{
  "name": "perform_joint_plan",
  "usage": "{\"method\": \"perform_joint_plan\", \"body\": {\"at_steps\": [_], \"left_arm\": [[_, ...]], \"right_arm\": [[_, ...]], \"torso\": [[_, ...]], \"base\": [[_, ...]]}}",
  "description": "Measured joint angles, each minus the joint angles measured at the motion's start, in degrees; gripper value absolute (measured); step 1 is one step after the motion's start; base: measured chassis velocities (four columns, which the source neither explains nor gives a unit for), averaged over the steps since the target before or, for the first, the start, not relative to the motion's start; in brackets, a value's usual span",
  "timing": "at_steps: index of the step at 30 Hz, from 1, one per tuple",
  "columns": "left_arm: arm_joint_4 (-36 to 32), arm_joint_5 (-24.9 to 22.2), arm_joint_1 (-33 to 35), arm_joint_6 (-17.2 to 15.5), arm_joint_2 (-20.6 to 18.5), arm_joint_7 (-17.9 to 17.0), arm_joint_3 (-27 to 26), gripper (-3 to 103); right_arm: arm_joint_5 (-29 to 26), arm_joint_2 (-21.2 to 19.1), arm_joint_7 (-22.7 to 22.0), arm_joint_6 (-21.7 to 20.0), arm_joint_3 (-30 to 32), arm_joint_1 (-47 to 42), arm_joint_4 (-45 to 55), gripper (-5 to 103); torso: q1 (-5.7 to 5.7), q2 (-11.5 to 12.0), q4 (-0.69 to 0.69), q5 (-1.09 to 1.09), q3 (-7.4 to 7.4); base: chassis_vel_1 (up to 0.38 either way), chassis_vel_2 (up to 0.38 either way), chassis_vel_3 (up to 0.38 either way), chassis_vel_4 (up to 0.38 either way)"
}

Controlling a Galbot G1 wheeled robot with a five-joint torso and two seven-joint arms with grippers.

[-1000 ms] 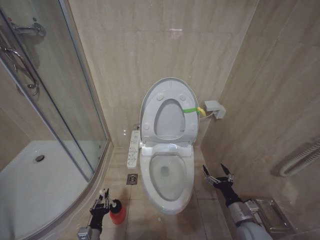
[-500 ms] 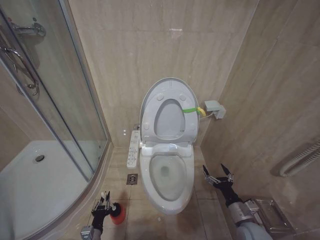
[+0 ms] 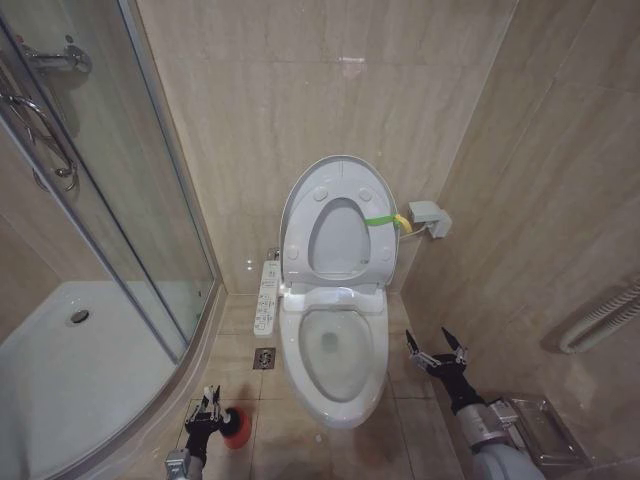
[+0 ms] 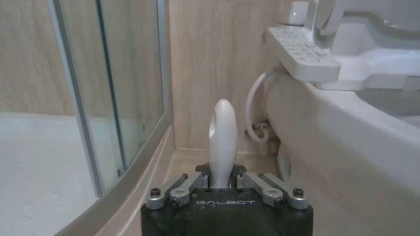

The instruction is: Open the toilet lid, clean the toilet bowl with a toilet brush, close the toilet lid, and flush.

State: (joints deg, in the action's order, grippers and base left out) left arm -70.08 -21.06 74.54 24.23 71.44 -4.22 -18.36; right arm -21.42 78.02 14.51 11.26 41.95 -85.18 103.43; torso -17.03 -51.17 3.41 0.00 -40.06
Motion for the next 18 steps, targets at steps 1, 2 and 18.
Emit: {"method": "perform_joint_plan", "body": {"at_steps": [1,2,18], "left_arm": [[0.97,-0.10,-0.60,0.31,0.10,0.22,0.21,19],[0.97,-0.10,-0.60,0.31,0.10,0.22,0.21,19],[14.07,-0.40,-7.55,3.52,1.39,3.07,2.23,19]], "right_arm": [[0.00,0.00,0.00,0.00,0.00,0.00,0.00,100],[0.00,0.00,0.00,0.00,0.00,0.00,0.00,100],[0.00,0.00,0.00,0.00,0.00,0.00,0.00,100]], "torso": [[0.00,0.00,0.00,0.00,0.00],[0.00,0.00,0.00,0.00,0.00],[0.00,0.00,0.00,0.00,0.00]], "base": [[0.000,0.000,0.000,0.000],[0.000,0.000,0.000,0.000],[0.000,0.000,0.000,0.000]]}}
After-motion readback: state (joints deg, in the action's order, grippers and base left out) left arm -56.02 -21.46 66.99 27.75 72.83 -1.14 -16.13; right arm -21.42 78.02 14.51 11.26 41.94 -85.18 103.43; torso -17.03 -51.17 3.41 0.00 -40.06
